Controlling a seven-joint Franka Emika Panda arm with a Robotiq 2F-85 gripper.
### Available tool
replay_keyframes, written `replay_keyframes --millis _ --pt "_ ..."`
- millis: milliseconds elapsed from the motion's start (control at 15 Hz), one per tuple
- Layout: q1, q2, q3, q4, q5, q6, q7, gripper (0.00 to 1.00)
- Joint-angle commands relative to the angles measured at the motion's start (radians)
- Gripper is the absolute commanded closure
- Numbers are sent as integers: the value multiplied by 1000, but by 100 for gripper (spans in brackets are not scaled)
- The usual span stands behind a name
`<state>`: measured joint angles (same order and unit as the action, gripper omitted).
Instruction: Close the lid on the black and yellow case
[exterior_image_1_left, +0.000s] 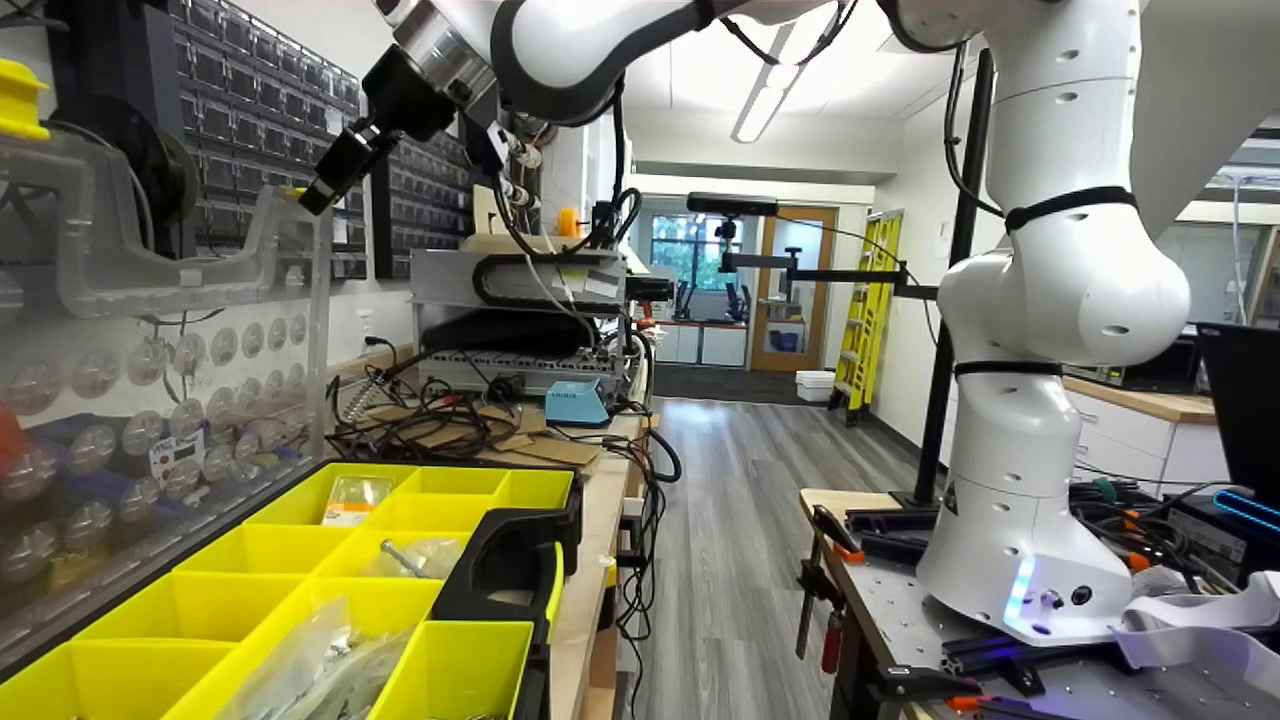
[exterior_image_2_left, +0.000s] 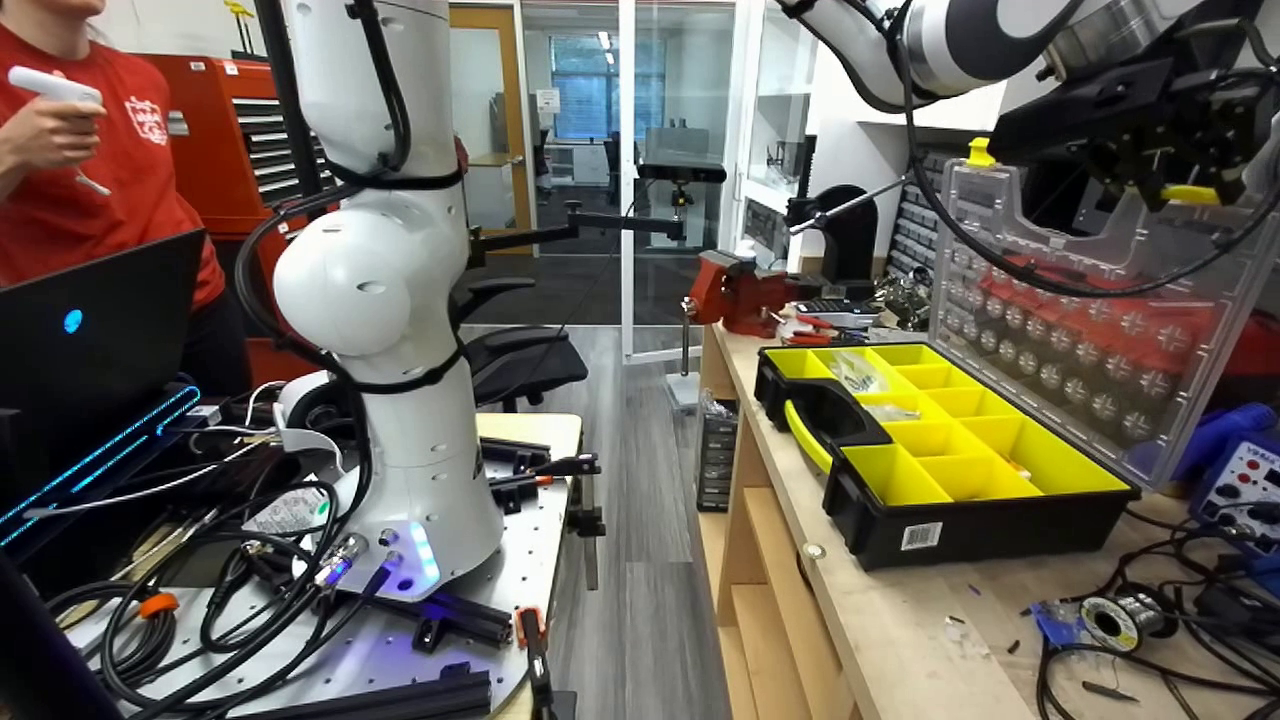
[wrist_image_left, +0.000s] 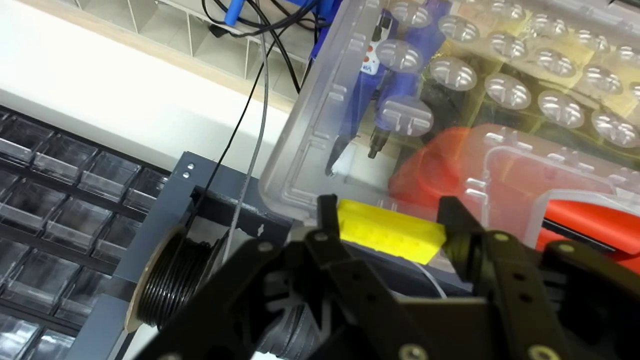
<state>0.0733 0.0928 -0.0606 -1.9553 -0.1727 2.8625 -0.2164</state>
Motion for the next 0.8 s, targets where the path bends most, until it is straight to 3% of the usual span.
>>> replay_keyframes --millis 0,733 --pt "-48 -86 4 -89 -38 -55 -45 73" --pt "-41 -206 10 -209 -41 -290 -150 73"
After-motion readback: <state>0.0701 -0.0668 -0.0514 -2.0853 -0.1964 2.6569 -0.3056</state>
